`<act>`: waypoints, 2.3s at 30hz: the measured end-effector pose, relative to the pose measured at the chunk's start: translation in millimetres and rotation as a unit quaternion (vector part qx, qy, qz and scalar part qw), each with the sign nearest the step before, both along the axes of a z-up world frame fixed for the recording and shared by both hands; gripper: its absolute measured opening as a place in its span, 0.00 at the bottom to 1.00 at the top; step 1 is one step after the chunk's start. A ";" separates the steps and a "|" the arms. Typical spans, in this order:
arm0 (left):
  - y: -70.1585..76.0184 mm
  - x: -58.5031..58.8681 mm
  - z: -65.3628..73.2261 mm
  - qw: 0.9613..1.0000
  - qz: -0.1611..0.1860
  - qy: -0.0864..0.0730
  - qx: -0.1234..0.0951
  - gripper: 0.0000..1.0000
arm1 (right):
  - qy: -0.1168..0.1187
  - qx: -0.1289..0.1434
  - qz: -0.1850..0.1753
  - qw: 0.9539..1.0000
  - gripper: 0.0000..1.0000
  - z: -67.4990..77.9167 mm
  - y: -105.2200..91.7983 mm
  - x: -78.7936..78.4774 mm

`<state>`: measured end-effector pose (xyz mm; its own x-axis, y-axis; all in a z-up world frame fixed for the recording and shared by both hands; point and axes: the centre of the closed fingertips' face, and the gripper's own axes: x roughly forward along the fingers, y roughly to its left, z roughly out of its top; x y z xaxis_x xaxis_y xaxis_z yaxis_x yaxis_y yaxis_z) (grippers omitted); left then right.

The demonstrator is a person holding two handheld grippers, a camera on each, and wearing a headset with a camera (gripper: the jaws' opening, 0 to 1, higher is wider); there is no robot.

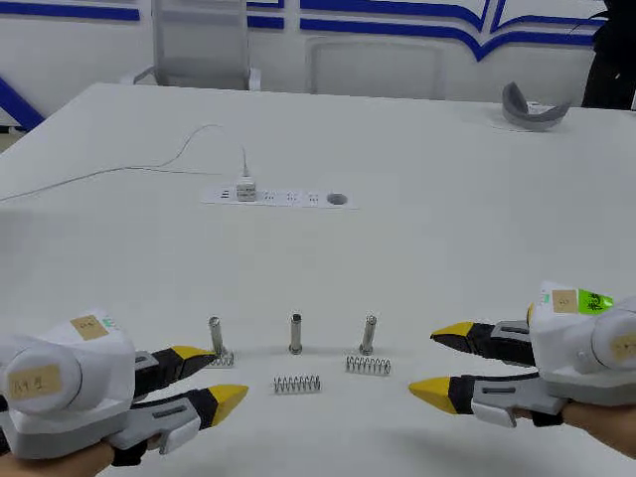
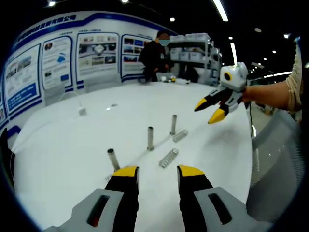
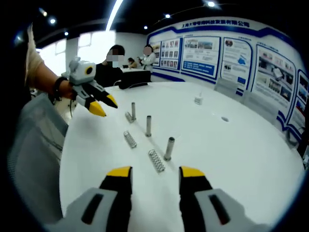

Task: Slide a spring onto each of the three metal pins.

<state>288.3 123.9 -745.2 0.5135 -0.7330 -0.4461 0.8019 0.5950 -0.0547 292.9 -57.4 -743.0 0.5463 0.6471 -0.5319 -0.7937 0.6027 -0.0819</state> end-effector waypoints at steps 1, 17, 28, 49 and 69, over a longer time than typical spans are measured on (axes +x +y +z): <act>-1.0 -1.5 -1.0 1.000 -0.002 0.002 0.000 0.32 | 0.003 -0.004 0.003 1.000 0.37 -2.9 1.0 1.7; -12.6 -15.7 -7.4 1.000 -0.016 0.012 0.001 0.32 | 0.045 -0.044 0.048 0.997 0.25 -41.9 17.5 20.9; -20.2 -24.2 -10.4 0.999 -0.026 0.017 0.007 0.31 | 0.060 -0.055 0.065 0.995 0.18 -55.0 20.9 27.0; -32.9 -22.0 -6.9 0.998 -0.054 0.010 0.026 0.30 | 0.056 -0.059 0.086 0.993 0.12 -49.4 25.6 14.5; -90.2 -32.8 -28.9 0.983 -0.166 -0.030 0.075 0.29 | 0.059 -0.084 0.150 0.983 0.11 -21.8 50.0 -38.5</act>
<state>255.5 33.7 -774.1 0.2855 -0.7933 -0.5377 0.9525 0.2971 0.0673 254.4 -7.4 -764.8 0.2723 0.6674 -0.6931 -0.9438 0.3255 -0.0574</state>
